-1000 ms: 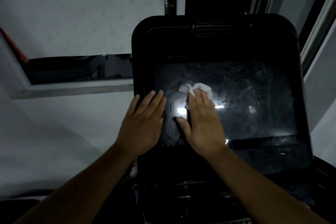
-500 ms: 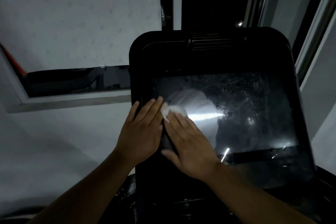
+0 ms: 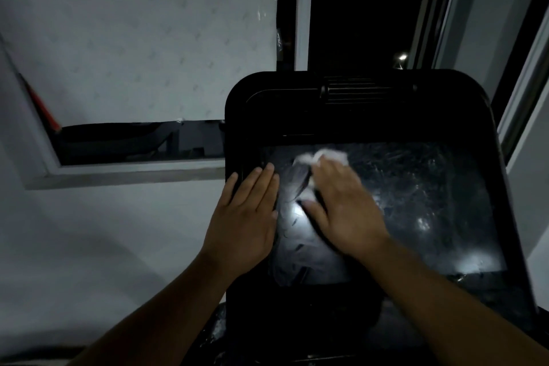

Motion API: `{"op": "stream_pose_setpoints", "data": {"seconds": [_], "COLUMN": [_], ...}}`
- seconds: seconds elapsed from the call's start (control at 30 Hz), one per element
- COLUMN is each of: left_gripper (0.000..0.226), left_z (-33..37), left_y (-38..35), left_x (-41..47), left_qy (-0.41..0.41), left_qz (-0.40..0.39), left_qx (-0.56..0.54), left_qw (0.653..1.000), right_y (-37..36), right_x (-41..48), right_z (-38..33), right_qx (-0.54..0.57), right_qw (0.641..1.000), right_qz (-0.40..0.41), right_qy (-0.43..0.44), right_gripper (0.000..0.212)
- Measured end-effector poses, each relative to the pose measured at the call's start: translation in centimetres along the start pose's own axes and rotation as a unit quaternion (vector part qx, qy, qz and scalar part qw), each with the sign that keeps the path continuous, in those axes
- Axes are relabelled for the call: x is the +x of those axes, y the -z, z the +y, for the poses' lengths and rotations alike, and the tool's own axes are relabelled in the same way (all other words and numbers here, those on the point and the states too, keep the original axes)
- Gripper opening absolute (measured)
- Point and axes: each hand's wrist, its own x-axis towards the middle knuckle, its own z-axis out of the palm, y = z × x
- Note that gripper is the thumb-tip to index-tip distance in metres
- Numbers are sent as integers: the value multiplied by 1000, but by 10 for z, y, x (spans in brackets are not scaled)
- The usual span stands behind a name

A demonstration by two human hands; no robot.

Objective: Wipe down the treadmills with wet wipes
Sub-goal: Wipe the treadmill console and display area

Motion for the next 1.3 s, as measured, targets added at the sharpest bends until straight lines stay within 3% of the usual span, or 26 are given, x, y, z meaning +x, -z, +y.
{"op": "stream_pose_setpoints", "data": {"seconds": [0.1,0.27,0.43,0.53,0.63,0.73,0.8,0.87,0.93,1.0,1.13,1.17,1.3], "left_gripper": [60,60,63,61,62,62,61,59,58,58,64,64,62], "left_z": [3,8,34,48,51,57,70,85,96,103,117,119,123], "left_y": [1,5,2,-4,-10,-11,-12,-16,-19,-19,-17,-17,-17], "left_x": [2,5,25,33,31,31,22,5,-14,-28,-38,-39,-56], "left_qy": [7,16,20,26,31,50,40,8,-7,-10,17,21,11], "left_qz": [-2,14,5,10,12,4,3,5,6,3,-14,-23,-36], "left_qx": [-1,14,12,-32,-45,-40,-52,-65,-69,-62,-51,-49,-53], "left_qw": [1000,1000,1000,999,998,998,998,998,998,998,998,998,998], "right_y": [1,-4,15,8,9,14,12,3,0,5,14,14,-2], "right_x": [45,-25,8,-20,-80,-64,-49,-75,-128,-155,-114,-111,-192], "right_z": [-17,-15,23,3,24,51,38,18,15,37,52,40,9], "right_qx": [31,-4,8,29,-28,-57,-11,30,-8,-51,-18,14,22], "right_qw": [996,998,996,999,996,998,997,999,993,988,998,998,985], "right_qz": [46,-38,28,-18,-49,-12,9,-15,-70,-79,-37,-30,-110], "right_qy": [-68,54,-87,-12,67,-28,-78,-10,99,125,-51,-60,129], "right_gripper": [73,70,75,73,69,71,76,79,75,69,74,77,75]}}
